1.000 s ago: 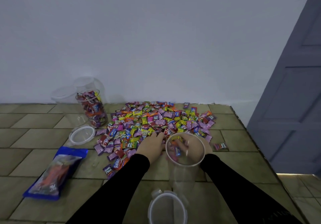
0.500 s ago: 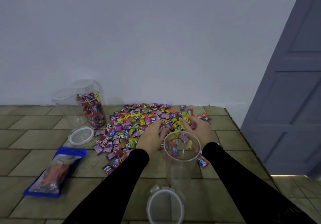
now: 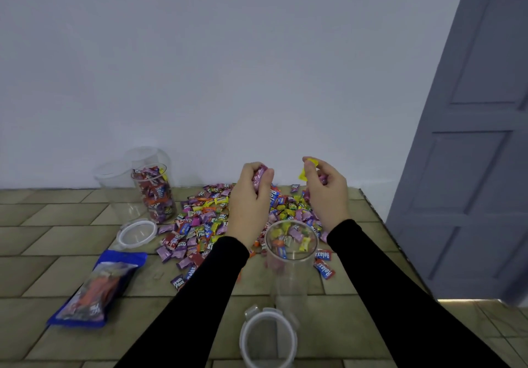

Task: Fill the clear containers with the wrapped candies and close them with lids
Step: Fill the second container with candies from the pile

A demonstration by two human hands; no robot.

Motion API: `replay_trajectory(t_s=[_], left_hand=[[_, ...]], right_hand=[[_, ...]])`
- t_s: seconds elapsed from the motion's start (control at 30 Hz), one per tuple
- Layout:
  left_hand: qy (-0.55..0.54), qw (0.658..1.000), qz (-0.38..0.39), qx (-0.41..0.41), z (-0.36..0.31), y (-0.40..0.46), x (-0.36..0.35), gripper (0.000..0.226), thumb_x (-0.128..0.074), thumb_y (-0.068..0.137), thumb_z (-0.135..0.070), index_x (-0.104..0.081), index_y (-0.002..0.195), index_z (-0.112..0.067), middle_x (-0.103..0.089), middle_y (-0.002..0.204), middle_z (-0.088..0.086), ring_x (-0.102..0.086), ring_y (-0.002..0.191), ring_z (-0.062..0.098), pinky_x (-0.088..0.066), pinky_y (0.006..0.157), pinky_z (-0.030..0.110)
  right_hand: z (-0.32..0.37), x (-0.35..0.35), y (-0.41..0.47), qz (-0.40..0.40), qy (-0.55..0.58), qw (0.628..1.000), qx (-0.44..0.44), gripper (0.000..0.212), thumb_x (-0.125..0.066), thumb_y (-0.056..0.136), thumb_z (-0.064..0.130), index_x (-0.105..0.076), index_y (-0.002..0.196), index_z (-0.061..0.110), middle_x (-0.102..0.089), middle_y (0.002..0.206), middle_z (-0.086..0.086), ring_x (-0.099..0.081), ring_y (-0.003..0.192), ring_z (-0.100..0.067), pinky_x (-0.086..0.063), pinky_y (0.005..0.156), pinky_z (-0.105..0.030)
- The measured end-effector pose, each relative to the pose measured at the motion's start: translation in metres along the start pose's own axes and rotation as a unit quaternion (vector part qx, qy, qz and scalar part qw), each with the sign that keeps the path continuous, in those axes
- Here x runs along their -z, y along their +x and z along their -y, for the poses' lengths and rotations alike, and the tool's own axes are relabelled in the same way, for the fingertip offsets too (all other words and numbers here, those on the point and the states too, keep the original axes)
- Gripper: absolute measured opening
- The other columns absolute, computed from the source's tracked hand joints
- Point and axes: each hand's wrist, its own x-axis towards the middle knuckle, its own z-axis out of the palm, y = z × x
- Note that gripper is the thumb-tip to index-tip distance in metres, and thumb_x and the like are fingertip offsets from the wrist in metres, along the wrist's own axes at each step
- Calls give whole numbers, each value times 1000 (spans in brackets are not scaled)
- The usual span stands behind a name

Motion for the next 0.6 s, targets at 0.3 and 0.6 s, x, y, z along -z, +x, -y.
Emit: replay_trajectory(t_s=[0.3, 0.6], left_hand=[[-67, 997, 19, -25, -11, -32, -11, 6, -50, 100, -20, -53, 105, -19, -58, 94, -13, -53, 79, -1, -40, 71, 11], [-69, 997, 19, -24, -8, -42, -15, 12, -50, 99, -23, -53, 111, -20, -57, 101, -16, -54, 89, -7, -41, 76, 8]], right_hand=[[11, -4, -37, 1, 115, 990, -84, 18, -54, 96, 31, -69, 99, 22, -41, 54, 4, -34, 48, -11, -30, 47, -28], [1, -12, -40, -9, 71, 993, -95, 19, -51, 96, 36, -64, 86, 26, -46, 63, 1, -43, 62, -16, -38, 64, -35]])
